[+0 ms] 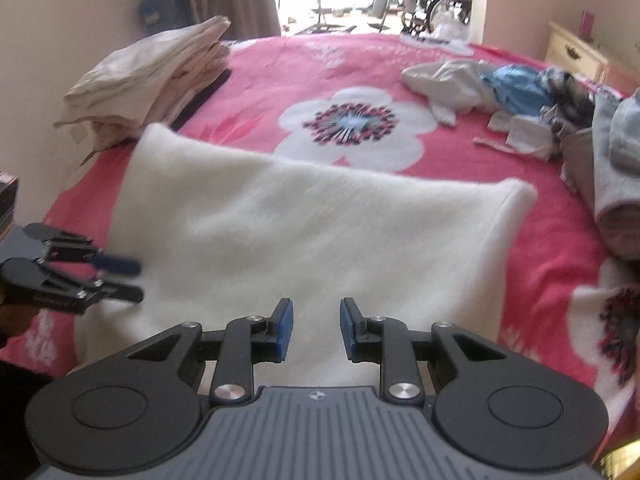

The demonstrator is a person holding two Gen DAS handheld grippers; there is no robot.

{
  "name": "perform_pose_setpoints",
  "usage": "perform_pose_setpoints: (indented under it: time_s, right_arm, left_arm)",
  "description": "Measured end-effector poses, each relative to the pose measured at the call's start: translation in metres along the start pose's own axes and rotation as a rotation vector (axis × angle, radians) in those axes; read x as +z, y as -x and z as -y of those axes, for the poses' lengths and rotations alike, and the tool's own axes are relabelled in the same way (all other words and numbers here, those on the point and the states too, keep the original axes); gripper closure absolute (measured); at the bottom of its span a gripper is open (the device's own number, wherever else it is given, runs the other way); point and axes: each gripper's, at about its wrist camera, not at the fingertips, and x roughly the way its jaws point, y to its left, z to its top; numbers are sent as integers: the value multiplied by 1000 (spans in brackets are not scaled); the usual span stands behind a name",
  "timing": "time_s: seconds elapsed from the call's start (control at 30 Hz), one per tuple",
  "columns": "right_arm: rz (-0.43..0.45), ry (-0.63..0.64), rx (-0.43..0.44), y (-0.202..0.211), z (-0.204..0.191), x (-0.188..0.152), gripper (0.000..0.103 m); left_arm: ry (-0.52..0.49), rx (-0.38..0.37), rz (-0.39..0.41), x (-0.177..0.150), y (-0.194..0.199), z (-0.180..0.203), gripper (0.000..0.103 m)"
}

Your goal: Fold clothes

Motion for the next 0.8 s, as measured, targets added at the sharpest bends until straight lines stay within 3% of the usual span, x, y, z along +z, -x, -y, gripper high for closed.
perform_pose_setpoints:
  time_s: [0.07,0.17,0.37,0.47,0.57,0.63,0.7,0.8]
  right_arm:
    - [-10,7,7,-12,-1,-6,76]
    - [-127,75,-48,-43,-5,-30,77]
    - [-116,87,-28,-41,0,-37,76]
    - [-117,73,2,-32,-1,-28,76]
    - [-14,-3,44,-13,7,-8,76]
    - [39,-13,-21,-13,13,6,76]
    - [66,-20,-90,-17,20,17,76]
    - [-32,-49,-160,-43,37,8,76]
  left_arm:
    - [-1,4,3,-1,0,1,65]
    - [5,4,8,-2,0,1,65]
    - [18,-5,6,1,2,-1,65]
    - [7,-8,52,4,13,2,65]
    - [-79,22,137,12,27,10,64]
    - [-115,43,168,22,28,11,61]
    - [-79,88,168,30,19,2,61]
    - [35,124,156,26,4,-21,62]
